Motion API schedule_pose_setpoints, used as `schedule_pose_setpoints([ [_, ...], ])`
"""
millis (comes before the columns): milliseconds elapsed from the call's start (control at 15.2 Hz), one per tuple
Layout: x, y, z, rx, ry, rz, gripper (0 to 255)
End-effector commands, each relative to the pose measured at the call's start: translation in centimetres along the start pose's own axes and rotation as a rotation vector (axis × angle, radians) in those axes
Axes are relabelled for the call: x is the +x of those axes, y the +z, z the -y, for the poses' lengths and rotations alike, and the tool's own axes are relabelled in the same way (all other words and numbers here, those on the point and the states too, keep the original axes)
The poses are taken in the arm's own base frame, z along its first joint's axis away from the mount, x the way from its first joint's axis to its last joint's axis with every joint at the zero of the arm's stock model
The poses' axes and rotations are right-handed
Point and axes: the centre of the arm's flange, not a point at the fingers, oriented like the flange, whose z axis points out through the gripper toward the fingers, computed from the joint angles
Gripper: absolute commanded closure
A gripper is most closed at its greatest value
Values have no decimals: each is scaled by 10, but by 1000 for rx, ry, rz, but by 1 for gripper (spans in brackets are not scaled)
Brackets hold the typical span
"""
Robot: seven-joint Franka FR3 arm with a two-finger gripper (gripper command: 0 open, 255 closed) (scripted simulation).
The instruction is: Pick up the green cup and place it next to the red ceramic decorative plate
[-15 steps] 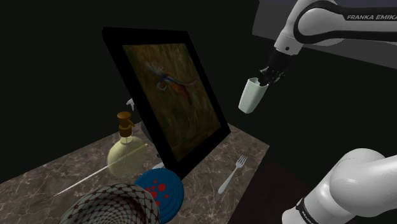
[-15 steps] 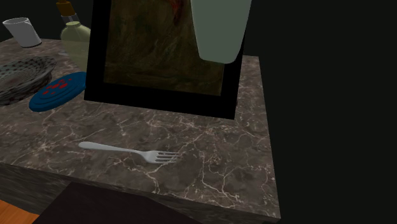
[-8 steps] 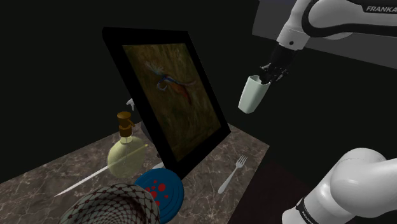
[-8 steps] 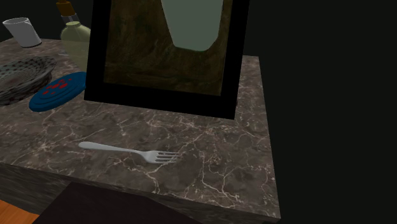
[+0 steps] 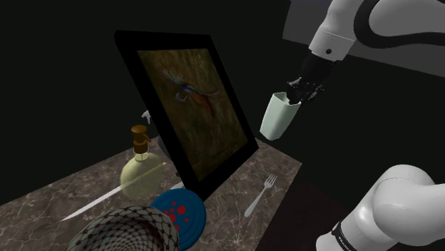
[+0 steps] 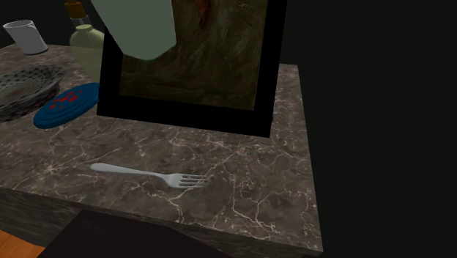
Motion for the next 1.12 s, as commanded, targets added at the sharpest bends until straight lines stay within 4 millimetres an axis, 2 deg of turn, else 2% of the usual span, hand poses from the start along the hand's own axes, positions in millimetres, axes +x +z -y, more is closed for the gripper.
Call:
schedule_pose_setpoints([
  [0,-20,-2,19,0,1,0,255],
  [1056,-168,-13,170,0,1,0,255],
])
